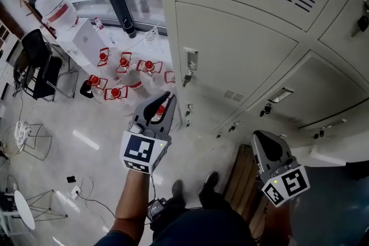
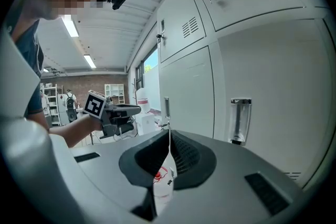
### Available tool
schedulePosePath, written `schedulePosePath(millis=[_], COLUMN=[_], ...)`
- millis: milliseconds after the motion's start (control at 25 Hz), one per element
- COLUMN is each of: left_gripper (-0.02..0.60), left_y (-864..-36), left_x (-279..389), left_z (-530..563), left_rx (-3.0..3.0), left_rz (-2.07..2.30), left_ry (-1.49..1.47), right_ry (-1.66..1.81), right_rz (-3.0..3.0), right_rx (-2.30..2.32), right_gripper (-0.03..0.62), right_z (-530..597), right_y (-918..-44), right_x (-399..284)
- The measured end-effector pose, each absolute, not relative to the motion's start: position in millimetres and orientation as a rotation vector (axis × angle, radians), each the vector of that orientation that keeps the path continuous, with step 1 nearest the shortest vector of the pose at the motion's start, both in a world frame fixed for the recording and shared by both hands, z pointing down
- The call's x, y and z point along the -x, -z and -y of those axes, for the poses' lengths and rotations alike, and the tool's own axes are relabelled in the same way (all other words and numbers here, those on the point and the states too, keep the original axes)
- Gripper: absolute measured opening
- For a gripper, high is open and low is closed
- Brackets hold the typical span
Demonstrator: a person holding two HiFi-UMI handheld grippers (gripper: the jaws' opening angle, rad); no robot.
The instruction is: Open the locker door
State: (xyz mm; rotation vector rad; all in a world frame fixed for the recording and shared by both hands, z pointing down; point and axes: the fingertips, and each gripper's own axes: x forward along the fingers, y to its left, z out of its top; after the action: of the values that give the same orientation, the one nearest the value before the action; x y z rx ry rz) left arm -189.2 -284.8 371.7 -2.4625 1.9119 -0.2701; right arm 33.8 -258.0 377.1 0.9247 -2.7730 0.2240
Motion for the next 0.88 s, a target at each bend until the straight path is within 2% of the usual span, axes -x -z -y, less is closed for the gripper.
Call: schedulePosePath(millis=[880], left_gripper=[0.144], left_y=[-398], left_x=[190], left_z=[362], left_rx=[2.382], left_rz=[-2.022], left_ry=[0.285], right_ry=[-0.282], right_rz=[2.718], right_rx=[-0.954], right_gripper=[0.037], right_z=[273], right_y=[-403], right_x=[-60])
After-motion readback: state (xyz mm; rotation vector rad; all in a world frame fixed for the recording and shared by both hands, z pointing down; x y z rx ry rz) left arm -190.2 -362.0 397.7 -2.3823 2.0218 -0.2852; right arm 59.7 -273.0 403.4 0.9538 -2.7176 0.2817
